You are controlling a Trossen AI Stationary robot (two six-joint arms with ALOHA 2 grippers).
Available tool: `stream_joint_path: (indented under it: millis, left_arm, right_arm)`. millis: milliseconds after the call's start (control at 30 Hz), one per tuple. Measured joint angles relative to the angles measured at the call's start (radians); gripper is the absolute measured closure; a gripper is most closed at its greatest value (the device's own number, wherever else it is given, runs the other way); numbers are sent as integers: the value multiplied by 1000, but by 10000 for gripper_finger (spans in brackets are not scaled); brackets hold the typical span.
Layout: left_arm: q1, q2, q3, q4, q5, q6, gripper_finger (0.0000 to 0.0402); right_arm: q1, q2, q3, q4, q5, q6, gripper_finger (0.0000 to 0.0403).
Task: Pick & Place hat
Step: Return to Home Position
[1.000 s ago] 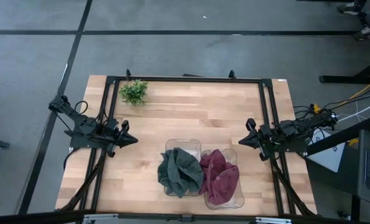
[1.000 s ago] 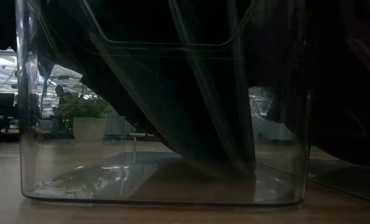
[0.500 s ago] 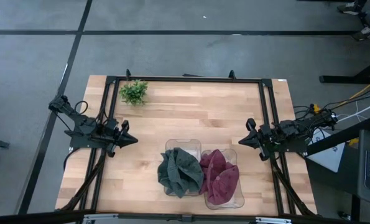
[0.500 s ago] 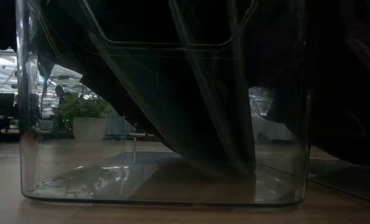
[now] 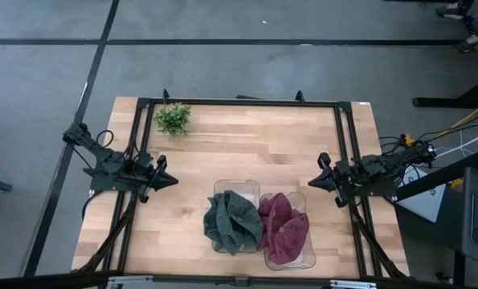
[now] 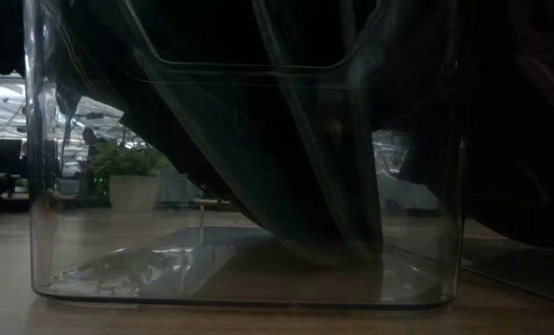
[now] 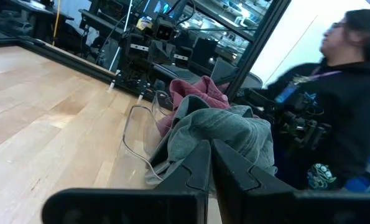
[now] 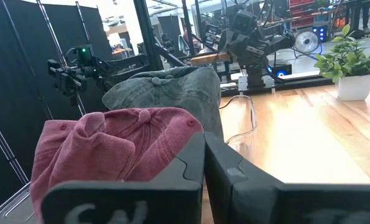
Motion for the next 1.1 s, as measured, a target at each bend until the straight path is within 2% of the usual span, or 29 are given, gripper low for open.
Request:
stream_joint_path:
  millis: [1100]
  left_arm:
    - [0,0,0,0,0,0,389]
  right_arm:
    - [39,0,0,0,0,0,395]
